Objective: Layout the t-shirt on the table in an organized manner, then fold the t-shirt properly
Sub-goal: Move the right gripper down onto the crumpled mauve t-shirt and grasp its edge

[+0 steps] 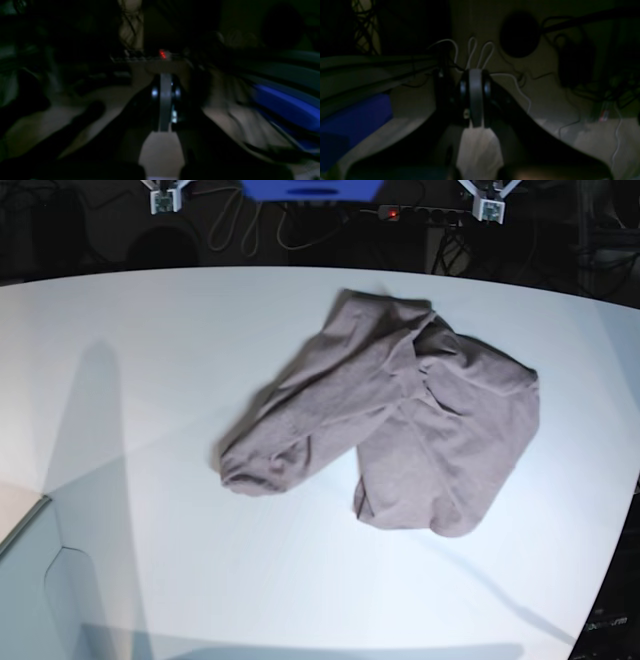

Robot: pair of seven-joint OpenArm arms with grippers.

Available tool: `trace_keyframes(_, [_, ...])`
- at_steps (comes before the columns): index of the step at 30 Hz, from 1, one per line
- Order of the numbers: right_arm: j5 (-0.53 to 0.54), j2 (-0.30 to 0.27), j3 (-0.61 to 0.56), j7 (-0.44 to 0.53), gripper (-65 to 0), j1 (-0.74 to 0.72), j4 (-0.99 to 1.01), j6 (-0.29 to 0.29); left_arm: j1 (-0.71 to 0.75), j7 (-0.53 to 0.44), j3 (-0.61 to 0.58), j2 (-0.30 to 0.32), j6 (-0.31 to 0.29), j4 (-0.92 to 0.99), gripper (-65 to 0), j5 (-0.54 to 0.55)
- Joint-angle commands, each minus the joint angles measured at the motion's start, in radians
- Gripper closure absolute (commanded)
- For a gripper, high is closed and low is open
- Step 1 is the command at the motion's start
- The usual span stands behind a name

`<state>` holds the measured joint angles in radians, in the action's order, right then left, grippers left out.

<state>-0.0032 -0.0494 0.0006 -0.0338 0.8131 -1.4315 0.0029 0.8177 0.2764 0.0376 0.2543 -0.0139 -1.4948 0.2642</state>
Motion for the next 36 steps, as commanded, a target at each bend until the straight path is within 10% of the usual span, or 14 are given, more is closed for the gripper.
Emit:
trace_keyframes(1, [0.001,-0.014,0.002,-0.015,0.0,0.027,-0.050,0.007,0.019,0.045,0.035,0.007,0.010,-0.065,0.0,0.017])
trace_keyframes(7, [0.001,-0.030,0.002,-0.245,0.0,0.099,-0.380,0.007,0.039,0.357,0.252,-0.062,0.009,-0.352,0.0,0.126])
trace_keyframes(30, [0.001,-0.056,-0.179,-0.225,0.0,-0.176,-0.593,0.009,-0.266,0.380,0.459,-0.039,0.007,-0.514,0.0,0.136])
trace_keyframes(36, [0.001,-0.056,-0.330,-0.271,0.0,-0.240,-0.595,0.010,-0.257,0.441,0.598,-0.112,0.007,-0.507,0.0,0.232])
